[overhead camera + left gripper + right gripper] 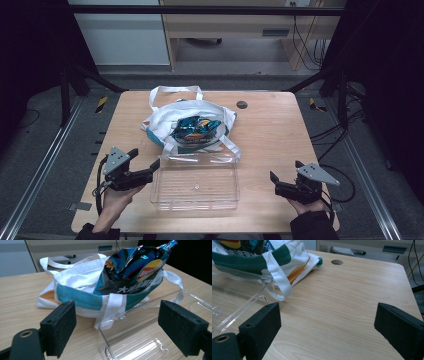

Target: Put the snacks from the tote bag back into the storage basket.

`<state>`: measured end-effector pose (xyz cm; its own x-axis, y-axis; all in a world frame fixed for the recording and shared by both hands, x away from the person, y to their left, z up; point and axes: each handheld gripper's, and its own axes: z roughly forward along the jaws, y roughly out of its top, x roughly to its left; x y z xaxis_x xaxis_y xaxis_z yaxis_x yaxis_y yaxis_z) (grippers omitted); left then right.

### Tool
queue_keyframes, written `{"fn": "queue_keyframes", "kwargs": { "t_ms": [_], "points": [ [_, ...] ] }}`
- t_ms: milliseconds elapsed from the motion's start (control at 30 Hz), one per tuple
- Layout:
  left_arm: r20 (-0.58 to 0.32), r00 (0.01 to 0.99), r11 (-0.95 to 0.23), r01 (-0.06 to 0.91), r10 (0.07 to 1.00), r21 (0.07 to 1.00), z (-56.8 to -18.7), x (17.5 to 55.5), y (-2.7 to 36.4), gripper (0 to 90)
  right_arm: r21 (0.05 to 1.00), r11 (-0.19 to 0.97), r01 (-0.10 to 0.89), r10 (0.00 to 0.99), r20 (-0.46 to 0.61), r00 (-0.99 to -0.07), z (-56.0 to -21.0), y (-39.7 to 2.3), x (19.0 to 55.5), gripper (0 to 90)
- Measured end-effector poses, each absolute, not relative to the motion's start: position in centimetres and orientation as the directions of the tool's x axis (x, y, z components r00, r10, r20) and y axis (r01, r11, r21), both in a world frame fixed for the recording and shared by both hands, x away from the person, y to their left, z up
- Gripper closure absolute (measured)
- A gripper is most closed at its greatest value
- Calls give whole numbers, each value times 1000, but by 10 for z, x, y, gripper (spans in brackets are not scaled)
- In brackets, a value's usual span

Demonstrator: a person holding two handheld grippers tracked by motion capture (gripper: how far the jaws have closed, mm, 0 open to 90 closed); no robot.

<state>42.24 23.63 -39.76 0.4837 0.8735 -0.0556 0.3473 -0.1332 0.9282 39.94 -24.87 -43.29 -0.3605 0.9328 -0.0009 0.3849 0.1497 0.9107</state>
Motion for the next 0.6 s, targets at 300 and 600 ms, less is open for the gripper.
{"fn": "queue_keyframes", "kwargs": {
  "t_ms": [300, 600],
  "points": [
    [-21, 478, -156, 326, 878, 933, -389, 428, 227, 140, 913, 150, 380, 934, -6, -356, -432, -248, 399, 74],
    [25, 502, -183, 269, 864, 946, -382, 438, 218, 228, 914, 150, 378, 936, -9, -351, -432, -249, 399, 74]
  ]
}}
